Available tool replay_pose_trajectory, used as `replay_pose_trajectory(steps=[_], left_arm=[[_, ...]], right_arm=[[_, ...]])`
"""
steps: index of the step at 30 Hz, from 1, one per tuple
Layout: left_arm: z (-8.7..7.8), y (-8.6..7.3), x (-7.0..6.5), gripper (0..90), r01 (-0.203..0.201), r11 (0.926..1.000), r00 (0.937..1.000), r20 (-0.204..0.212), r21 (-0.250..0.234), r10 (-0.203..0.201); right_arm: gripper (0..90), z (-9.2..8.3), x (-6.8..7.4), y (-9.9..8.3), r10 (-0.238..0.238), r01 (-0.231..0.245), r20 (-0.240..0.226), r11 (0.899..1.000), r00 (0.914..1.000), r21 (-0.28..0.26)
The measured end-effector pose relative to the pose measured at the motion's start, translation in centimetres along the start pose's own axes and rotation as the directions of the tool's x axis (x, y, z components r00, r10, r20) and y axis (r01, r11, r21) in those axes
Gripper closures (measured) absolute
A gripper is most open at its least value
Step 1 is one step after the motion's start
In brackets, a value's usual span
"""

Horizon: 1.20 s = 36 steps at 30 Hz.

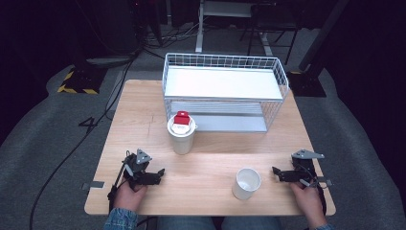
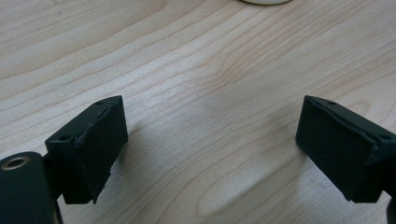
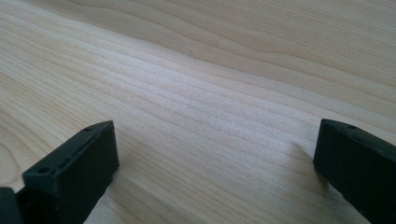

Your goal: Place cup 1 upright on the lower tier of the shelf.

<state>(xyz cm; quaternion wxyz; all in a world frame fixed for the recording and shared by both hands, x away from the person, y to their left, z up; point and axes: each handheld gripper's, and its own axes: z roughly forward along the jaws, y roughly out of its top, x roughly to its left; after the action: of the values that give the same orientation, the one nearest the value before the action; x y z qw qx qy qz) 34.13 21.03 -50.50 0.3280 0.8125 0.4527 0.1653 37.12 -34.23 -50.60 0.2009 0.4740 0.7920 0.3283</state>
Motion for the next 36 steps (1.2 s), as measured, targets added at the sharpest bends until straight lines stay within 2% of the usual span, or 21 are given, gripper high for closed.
replay_pose_trajectory(steps=[7,11,12,18,24,25,36], left_arm=[[0.3,0.4,0.5,5.7,-0.048,0.9987,0.9983,0.032,0.014,0.048],[0.4,0.4,0.6,4.6,-0.054,0.9984,0.998,0.033,0.017,0.053],[0.4,0.5,0.5,4.3,-0.04,0.999,0.9986,0.036,0.018,0.04],[0.9,0.9,0.5,0.5,-0.025,0.9993,0.9994,0.023,0.027,0.024],[1.3,1.3,0.5,0.3,-0.021,0.9994,0.9995,0.024,0.027,0.02],[1.3,1.3,0.6,0.3,-0.034,0.9991,0.9993,0.019,0.026,0.033],[1.7,1.8,0.6,0.4,-0.019,0.9995,0.9997,0.018,0.027,0.018]], right_arm=[[0.1,0.0,0.0,0.0,0.003,-0.003,0.003,1.0,1.0,-0.001],[0.0,0.0,0.0,0.0,-0.004,0.004,-0.005,1.0,1.0,0.0],[0.0,0.0,0.0,0.0,-0.003,0.003,-0.005,1.0,1.0,0.0],[0.0,0.0,0.0,0.0,-0.003,0.003,-0.005,1.0,1.0,0.001],[0.0,0.0,0.0,0.0,-0.003,0.003,-0.004,1.0,1.0,0.0],[0.0,0.0,0.0,0.0,-0.003,0.003,-0.004,1.0,1.0,0.0],[0.0,0.0,0.0,0.0,-0.001,0.001,-0.003,1.0,1.0,0.0]])
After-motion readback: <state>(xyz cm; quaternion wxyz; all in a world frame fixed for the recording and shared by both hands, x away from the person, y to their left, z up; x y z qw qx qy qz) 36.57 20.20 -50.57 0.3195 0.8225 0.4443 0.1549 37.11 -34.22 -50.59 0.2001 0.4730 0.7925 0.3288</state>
